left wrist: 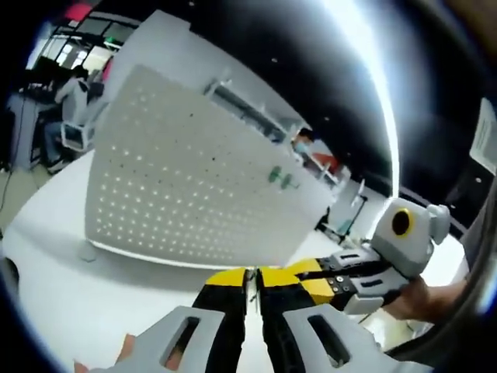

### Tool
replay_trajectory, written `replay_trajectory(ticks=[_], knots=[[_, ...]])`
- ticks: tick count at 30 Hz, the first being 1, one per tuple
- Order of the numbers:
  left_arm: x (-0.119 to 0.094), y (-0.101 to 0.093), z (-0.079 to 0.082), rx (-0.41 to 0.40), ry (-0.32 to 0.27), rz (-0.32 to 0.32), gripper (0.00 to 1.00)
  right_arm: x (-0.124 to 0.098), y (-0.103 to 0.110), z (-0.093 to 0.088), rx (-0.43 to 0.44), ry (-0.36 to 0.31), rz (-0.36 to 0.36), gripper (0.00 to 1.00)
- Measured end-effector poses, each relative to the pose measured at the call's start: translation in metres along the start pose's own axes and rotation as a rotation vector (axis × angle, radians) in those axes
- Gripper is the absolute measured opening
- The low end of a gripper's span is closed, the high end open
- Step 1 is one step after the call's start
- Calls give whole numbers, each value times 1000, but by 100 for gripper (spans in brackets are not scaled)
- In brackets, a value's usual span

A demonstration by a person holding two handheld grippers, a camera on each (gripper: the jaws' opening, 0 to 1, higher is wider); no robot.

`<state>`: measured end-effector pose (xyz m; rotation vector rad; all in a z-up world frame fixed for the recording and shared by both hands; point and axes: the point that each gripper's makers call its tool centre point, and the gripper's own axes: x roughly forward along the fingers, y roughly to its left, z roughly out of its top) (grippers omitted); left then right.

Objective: Insert the hook assembly into the mounting plate slot until the hook locks in place.

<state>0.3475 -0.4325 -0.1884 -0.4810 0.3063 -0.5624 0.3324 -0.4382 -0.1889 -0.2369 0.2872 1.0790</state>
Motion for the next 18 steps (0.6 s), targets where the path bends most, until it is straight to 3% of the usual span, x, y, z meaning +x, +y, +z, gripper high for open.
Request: replay_trajectory(ticks=[6,11,16,18], knots=[[-3,-4,4,22,-15,-41,28,-3,-8,-2,-7,0,-25,0],[-6,-9,5,57,-16,-70,57,-6,-12,-3,-5,0,-40,0],[-11,-18,1,136,-7,-107,72,-8,-18,-1,-2,-8,-61,0],[-11,-22,-2,129,20,-123,77,-9,-20,-1,9,-14,-68,0]])
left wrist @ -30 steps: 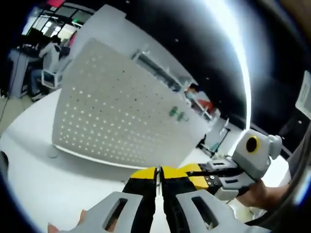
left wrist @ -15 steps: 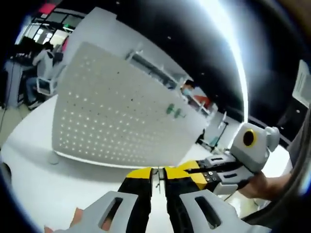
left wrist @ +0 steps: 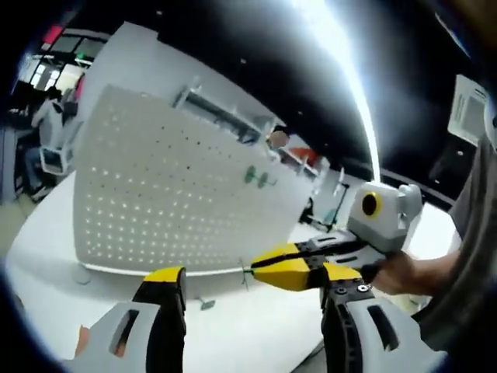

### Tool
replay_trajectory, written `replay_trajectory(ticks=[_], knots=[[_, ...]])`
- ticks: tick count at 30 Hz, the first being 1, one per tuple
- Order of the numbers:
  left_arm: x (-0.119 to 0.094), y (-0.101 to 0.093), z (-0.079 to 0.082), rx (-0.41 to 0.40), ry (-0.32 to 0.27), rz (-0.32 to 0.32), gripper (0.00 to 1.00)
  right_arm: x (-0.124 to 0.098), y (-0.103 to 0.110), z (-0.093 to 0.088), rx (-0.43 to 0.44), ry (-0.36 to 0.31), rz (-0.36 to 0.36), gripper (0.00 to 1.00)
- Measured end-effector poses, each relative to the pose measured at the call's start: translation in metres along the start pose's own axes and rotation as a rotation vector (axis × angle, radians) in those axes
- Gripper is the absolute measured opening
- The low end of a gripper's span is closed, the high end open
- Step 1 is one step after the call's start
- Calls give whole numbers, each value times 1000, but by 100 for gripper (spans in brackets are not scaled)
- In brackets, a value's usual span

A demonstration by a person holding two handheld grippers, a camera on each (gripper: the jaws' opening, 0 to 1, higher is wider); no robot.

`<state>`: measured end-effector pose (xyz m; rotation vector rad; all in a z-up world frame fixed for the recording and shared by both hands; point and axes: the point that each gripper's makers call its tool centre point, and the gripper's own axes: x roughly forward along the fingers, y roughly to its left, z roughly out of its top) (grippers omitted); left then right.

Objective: Insert the hook assembly into the mounting plate slot until the hook locks in place.

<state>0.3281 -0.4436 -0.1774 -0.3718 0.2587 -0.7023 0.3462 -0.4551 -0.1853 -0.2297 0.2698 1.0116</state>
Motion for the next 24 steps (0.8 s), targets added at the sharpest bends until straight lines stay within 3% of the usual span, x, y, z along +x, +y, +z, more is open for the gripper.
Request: replay_trajectory(ticks=[4,7,11,18,21,24], knots=[[1,-8,-5,82,40,-4,86,-1,-3,-1,5,0,-13,0],[2,-12,-9,99,65,-5,92,-2,-6,0,10,-7,-24,0],[1,-11,-15,109,114,12,88,-3,-10,0,22,-14,-39,0],[1,-8,-10,120,93,39,100,-4,-15,-2,28,-19,-58,0],[-1,1,-4,178,82,101,100,-4,-18,-2,35,-24,-73,0],[-2,1,-4,186,85,108,100,-6,-23,-3,44,-31,-91,0]])
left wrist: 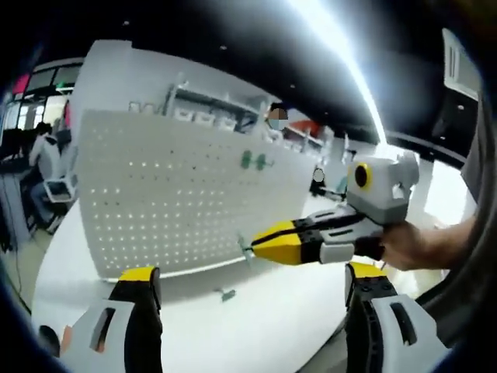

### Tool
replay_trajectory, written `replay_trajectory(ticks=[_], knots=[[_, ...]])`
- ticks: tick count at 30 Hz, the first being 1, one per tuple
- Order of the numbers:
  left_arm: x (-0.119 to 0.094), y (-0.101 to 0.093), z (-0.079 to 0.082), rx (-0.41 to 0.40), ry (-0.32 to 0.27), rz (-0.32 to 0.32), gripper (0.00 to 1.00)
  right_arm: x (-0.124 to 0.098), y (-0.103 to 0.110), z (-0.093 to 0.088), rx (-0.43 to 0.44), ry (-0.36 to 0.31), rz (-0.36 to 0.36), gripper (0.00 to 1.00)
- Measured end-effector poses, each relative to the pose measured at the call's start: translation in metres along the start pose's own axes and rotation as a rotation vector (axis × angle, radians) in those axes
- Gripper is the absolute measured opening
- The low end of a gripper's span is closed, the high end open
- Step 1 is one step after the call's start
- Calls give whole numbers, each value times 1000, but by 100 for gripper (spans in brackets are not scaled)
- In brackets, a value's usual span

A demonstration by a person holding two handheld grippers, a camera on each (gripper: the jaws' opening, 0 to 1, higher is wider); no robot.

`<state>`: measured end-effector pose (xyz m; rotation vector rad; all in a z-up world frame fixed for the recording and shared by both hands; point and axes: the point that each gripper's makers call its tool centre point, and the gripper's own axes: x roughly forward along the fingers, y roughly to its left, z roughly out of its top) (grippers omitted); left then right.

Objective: Insert the hook assembly into the mounting plate slot until the hook locks in place.

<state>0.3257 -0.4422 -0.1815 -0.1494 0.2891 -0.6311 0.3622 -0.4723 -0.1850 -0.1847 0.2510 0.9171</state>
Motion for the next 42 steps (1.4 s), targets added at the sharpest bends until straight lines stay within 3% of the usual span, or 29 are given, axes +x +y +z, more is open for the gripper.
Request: replay_trajectory(ticks=[8,22,42], knots=[[-4,-3,5,24,-39,15,100,-8,-25,7,21,-69,-115,0],[-8,4,4,33,-44,59,100,-25,-90,18,17,-168,-332,0],[-6,25,6,-4,-42,95,99,-28,-171,37,0,-243,-500,0]])
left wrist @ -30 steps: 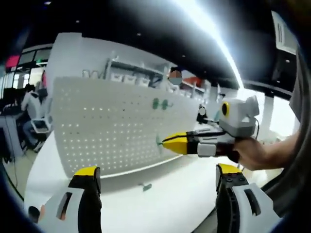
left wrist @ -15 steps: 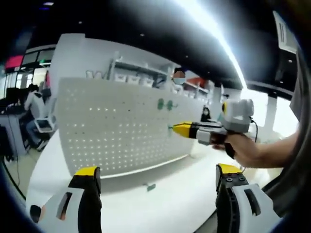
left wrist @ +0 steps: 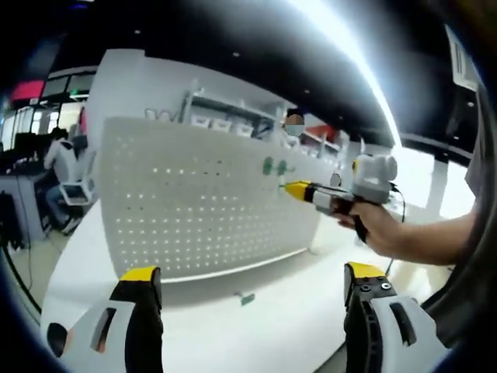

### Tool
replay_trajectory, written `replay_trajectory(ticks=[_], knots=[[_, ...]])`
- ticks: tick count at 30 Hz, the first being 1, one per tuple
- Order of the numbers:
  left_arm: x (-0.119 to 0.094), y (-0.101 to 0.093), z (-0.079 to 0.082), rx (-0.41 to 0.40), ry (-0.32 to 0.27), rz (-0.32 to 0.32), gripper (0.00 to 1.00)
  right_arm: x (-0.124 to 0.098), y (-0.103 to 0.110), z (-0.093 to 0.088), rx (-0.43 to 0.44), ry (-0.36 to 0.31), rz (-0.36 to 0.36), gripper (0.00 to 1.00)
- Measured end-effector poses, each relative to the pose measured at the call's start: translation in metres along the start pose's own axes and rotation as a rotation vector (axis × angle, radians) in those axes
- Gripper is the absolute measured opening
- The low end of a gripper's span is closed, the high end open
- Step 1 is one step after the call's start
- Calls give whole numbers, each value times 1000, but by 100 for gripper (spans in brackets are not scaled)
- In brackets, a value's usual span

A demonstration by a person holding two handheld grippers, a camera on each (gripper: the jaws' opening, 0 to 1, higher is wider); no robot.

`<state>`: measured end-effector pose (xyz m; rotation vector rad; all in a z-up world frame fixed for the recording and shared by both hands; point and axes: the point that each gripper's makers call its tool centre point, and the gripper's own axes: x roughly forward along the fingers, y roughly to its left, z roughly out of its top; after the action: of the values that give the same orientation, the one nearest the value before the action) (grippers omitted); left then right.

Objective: Insert the hook assembly into the mounting plate slot until the hook locks in place.

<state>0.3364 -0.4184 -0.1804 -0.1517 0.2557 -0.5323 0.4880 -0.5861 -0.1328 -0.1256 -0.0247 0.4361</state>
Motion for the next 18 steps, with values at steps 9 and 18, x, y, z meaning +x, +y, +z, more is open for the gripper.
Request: replay_trajectory(ticks=[9,18], knots=[[4,4,1,0,1,8,99,8,-41,-1,-4,-14,-89,0],[6,4,0,2,9,8,98,6,-77,-3,10,-19,-167,0]])
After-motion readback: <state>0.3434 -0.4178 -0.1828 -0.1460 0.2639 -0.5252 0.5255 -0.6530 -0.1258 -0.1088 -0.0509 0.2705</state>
